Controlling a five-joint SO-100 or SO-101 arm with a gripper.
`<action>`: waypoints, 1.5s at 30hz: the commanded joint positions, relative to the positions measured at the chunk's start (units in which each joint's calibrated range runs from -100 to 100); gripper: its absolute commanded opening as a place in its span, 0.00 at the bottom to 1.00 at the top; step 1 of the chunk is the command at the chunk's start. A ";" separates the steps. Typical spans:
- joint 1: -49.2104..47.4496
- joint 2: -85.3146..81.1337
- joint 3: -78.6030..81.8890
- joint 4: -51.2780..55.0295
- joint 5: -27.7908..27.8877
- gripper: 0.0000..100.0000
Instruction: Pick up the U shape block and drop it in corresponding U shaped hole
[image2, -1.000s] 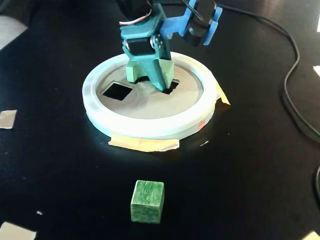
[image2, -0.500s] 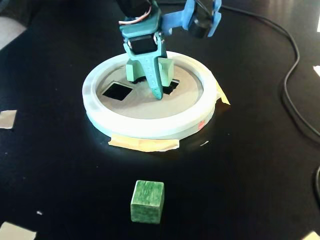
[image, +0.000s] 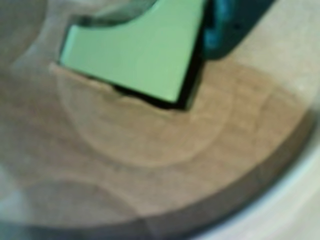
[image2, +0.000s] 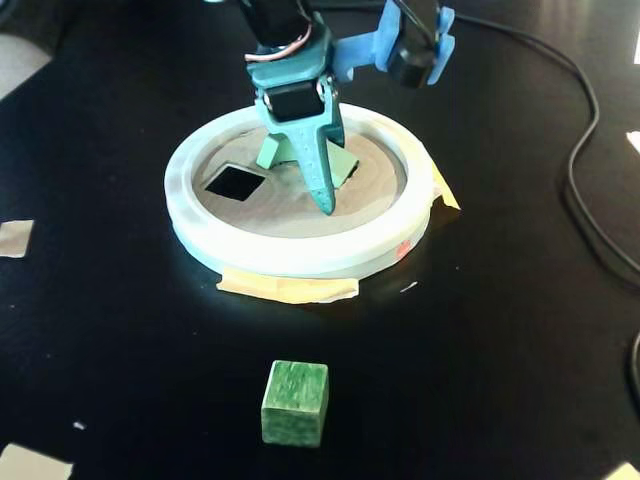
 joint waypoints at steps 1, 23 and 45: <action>0.46 -3.86 -3.99 -0.12 0.29 0.82; -6.16 -29.02 -3.72 34.00 23.98 0.81; -9.53 -12.01 -2.99 17.74 34.04 0.83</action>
